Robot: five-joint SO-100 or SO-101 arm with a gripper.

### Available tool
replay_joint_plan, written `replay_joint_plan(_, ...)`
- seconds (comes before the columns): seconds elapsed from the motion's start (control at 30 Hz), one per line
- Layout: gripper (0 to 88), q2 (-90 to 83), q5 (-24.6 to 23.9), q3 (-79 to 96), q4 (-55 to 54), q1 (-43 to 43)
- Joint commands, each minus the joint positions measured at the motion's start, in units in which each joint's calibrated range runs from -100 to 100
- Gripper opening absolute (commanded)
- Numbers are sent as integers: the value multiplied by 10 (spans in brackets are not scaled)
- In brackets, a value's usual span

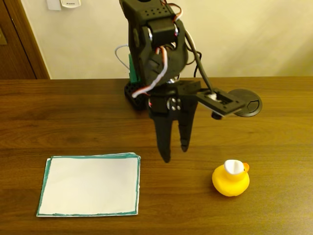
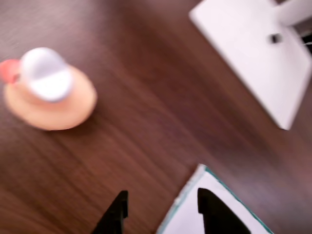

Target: Grab the yellow duck toy and put inside the green color rectangle box on the table

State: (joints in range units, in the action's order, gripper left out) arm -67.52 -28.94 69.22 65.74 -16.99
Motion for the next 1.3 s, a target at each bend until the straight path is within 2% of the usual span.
replay_joint_plan(0.0, 227, 53, -4, -27, -31, -28)
replay_joint_plan(0.2, 320, 123, -28, -37, -75, -118)
replay_joint_plan(0.4, 343, 203, -63, -39, -156, -213)
replay_joint_plan(0.57, 344, 265, -76, -45, -212, -257)
replay_joint_plan(0.83, 339, 388, -71, -87, -285, -274)
replay_joint_plan(1.27, 317, 374, -72, 27, -414, -279)
